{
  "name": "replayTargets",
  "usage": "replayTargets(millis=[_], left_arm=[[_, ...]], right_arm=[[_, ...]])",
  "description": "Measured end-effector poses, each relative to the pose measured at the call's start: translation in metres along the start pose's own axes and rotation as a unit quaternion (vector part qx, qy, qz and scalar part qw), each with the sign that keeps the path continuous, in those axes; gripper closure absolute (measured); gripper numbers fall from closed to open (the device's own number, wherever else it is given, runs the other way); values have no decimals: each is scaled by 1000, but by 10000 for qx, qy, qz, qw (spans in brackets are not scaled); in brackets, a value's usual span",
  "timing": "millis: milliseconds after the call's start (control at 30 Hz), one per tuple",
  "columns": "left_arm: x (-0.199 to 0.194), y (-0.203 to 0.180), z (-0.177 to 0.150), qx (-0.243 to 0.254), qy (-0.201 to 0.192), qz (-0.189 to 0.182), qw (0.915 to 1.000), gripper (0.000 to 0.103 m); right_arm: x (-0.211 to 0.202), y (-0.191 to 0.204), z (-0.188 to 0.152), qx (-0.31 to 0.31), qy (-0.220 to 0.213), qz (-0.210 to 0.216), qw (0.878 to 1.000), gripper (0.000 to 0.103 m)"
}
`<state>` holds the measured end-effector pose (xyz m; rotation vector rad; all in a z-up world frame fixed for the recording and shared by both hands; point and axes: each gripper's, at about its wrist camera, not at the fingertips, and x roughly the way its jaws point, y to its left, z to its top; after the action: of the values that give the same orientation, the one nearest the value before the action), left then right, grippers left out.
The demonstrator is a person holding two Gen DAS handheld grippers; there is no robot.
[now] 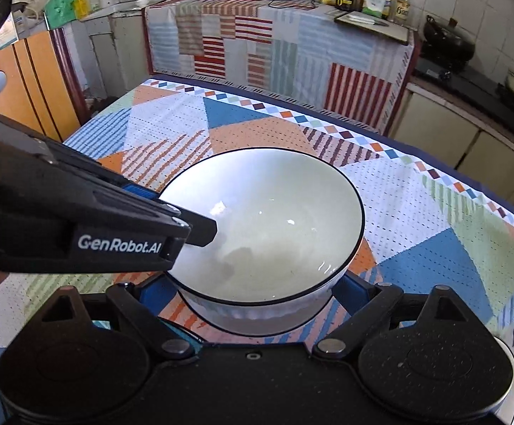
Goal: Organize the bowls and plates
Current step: 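Carry the bowl over and lower it into the first white bowl, then open both grippers and pull back from the stacked bowls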
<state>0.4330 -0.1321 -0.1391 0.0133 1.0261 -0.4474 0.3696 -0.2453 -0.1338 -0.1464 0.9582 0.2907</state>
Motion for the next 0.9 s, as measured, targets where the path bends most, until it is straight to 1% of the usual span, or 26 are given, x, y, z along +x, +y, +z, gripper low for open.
replayTargets(millis=[100, 200, 267, 333, 400, 467, 533, 667, 733, 800, 900], left_arm=[[2, 4, 1, -4, 70, -39, 10000, 82], [3, 10, -1, -90, 68, -86, 9999, 82], [5, 12, -3, -111, 62, -39, 9999, 82], [2, 15, -6, -206, 58, -100, 9997, 82], [-6, 15, -8, -271, 34, -140, 9995, 82], [-16, 12, -10, -197, 14, -159, 9997, 82], [-24, 10, -12, -134, 25, -246, 9996, 81], [-42, 2, -16, 73, 43, -177, 9998, 81], [-52, -2, -18, 164, 24, -214, 9996, 81], [-60, -4, -20, 63, 5, -351, 9994, 81], [-70, -12, -24, 20, 39, -420, 9991, 81]], right_arm=[[-1, -1, 1, -53, 128, 65, 9999, 7], [1, 4, 0, -336, 336, -77, 9988, 6], [-3, 7, -3, -470, 204, -170, 9985, 6], [-7, 7, -4, -401, 141, -191, 9989, 6], [-18, 4, -8, -141, -41, -157, 9998, 6], [-30, 1, -14, 60, -177, -108, 9998, 6], [-45, -1, -21, 203, -363, -161, 9990, 6], [-75, -7, -37, 466, -625, -235, 9967, 6], [-88, -11, -45, 599, -725, -291, 9951, 6], [-99, -15, -52, 735, -837, -350, 9932, 6], [-115, -22, -67, 1039, -1016, -459, 9883, 6]])
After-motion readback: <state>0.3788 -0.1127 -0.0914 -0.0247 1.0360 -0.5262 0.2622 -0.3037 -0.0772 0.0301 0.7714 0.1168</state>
